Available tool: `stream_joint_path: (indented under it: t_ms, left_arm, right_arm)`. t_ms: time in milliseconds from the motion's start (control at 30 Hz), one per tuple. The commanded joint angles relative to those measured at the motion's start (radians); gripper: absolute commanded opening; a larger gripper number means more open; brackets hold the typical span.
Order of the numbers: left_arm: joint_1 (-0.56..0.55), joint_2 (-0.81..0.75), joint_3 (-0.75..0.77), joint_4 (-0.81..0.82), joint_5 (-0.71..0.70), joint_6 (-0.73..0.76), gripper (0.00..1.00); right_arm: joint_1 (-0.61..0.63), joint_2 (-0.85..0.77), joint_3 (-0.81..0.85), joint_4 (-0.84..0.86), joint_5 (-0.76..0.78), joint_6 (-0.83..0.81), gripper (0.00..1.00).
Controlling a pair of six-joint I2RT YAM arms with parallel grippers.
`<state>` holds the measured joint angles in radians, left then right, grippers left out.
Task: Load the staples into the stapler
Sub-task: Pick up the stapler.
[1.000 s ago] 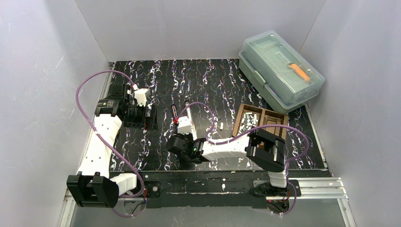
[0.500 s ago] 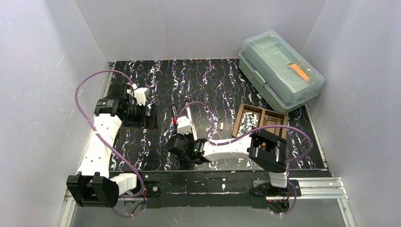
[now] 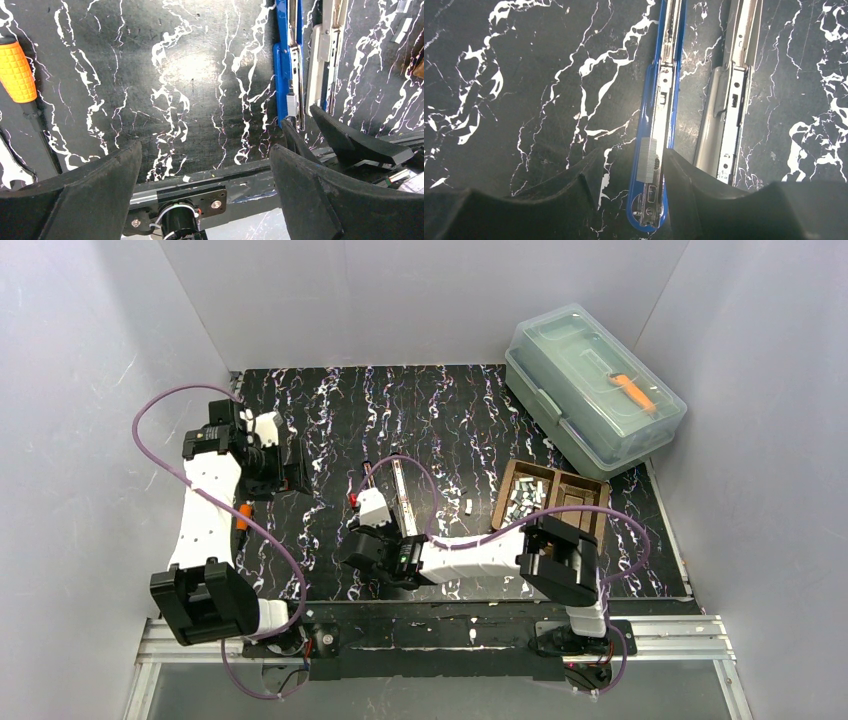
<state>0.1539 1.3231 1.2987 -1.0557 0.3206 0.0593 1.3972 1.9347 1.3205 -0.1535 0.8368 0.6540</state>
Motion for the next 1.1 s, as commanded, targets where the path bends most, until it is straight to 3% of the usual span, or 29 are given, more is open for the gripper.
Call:
stream_joint_path:
  t_ms: [0,1067]
  left_arm:
    - [0.030,-0.006,0.029,-0.031,0.015,0.012,0.99]
    - [0.047,-0.024,0.024,-0.023,0.052,0.040,0.99]
  right_arm:
    - [0.000,0.029,0.050,0.003,-0.010,-0.010,0.56]
    - [-0.030,0.114,0.095,-0.064,-0.073,0.024,0.53]
